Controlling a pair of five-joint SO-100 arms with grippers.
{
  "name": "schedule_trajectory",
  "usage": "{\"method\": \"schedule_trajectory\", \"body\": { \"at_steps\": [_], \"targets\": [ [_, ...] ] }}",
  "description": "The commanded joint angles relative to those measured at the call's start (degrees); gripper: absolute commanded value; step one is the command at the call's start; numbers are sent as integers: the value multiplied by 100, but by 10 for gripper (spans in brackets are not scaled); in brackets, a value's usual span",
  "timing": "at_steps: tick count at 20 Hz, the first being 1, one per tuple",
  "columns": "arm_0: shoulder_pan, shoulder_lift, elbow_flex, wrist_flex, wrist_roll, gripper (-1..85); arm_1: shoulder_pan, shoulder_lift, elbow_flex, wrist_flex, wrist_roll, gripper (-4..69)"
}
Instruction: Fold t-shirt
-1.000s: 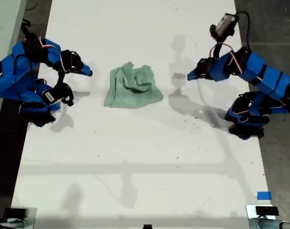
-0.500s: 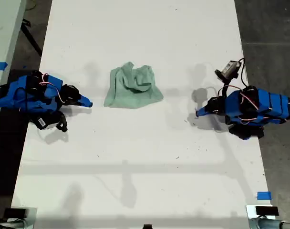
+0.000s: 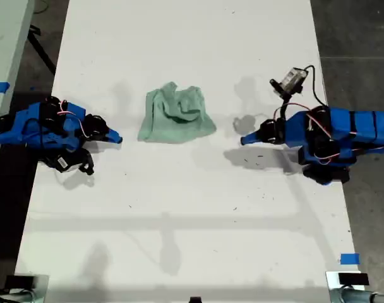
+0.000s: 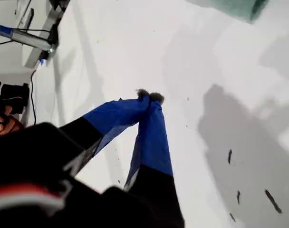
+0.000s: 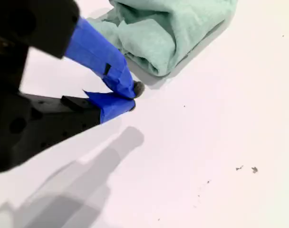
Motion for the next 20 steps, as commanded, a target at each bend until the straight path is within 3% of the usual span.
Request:
{"method": "schedule_trajectory", "body": {
  "at_steps": [1, 9, 20],
  "targets": [
    [-123, 18, -26, 44, -62, 1, -97, -3243, -2549, -782, -527, -10],
    [-9, 18, -18, 105, -62, 1, -79, -8411, -7796, 114, -1222, -10],
    [62, 18, -18, 141, -62, 1, 571, -9308, -8692, 343, -1687, -10]
  ]
}}
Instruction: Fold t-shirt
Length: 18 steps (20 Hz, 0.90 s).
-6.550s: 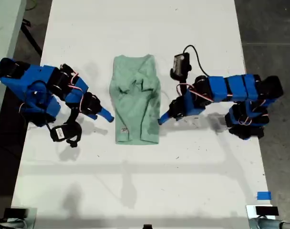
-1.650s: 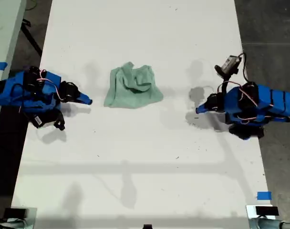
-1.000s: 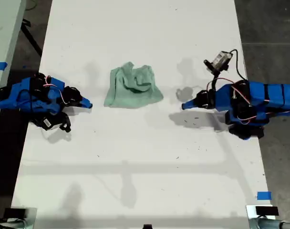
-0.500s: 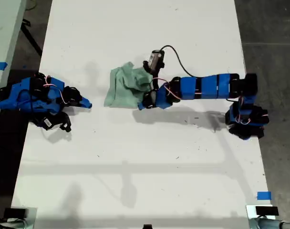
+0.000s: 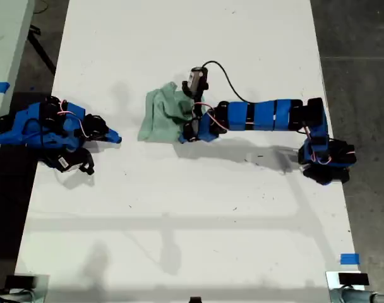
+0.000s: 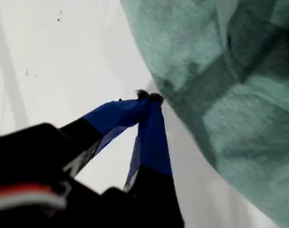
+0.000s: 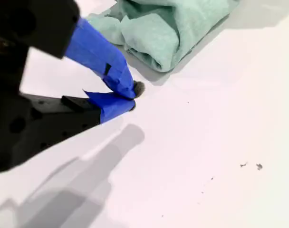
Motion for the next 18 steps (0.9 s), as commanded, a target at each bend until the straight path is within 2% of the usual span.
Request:
{"method": "schedule_trajectory", "body": {
  "at_steps": [1, 6, 11, 15, 18],
  "targets": [
    [114, 18, -18, 35, -62, 1, 492, -185, -993, 105, -369, -10],
    [114, 18, -18, 44, -62, 1, 1811, -554, -2127, -62, -1389, -10],
    [88, 18, -18, 44, -62, 1, 2760, 396, -1986, -738, -1951, -10],
    [114, 18, -18, 70, -79, 1, 3059, 1441, -1257, -694, -2206, -10],
    [141, 18, -18, 97, -79, 44, 3120, 2751, -62, -580, -2268, -10]
  ]
}}
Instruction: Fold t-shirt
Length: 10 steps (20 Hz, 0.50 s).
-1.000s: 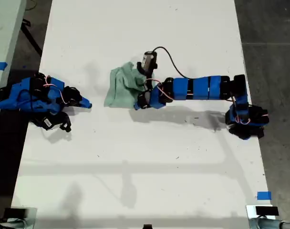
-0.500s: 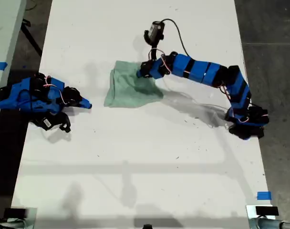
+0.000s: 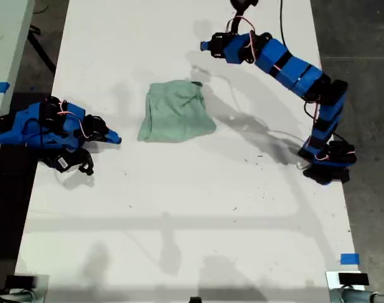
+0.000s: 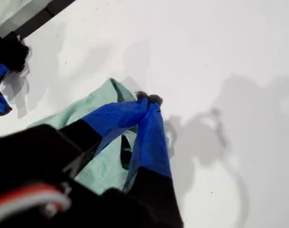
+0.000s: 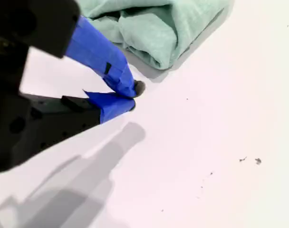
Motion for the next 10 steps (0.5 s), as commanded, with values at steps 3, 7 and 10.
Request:
{"method": "schedule_trajectory", "body": {
  "at_steps": [3, 7, 10],
  "targets": [
    [193, 18, -18, 44, -246, 78, -35, 2610, 1617, 158, 0, -10],
    [255, 18, -26, 53, -316, 145, -536, 4474, 3243, 642, 431, -10],
    [369, 18, -35, 53, -316, 154, -1063, 5634, 4412, 1336, 958, -10]
  ]
}}
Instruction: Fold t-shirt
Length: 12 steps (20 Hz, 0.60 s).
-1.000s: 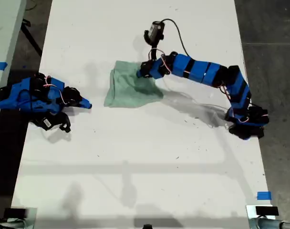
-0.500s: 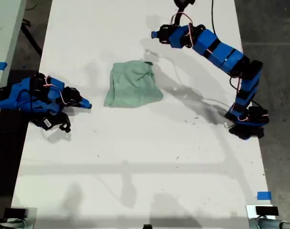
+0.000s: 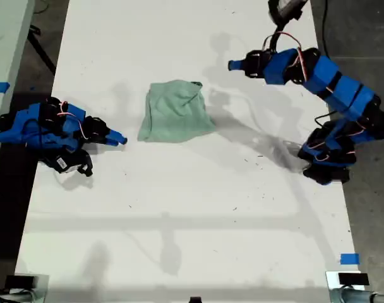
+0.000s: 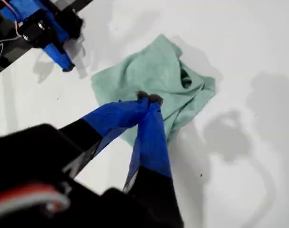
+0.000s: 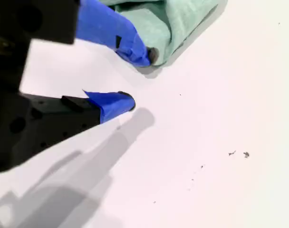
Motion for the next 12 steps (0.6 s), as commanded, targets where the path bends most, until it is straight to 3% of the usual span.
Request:
{"method": "schedule_trajectory", "body": {
  "at_steps": [1, 4, 9, 12],
  "targets": [
    [132, 18, -35, 44, -53, 152, -483, 1310, 888, 571, 563, -10],
    [18, 18, -35, 44, -44, 152, -1125, 2953, 2443, 1143, 1441, -10],
    [53, 18, -35, 44, -35, 152, -2470, 5994, 5142, 1564, 2909, -10],
    [-158, 18, -35, 44, -9, 152, -2812, 7207, 6029, 2452, 3507, -10]
  ]
}}
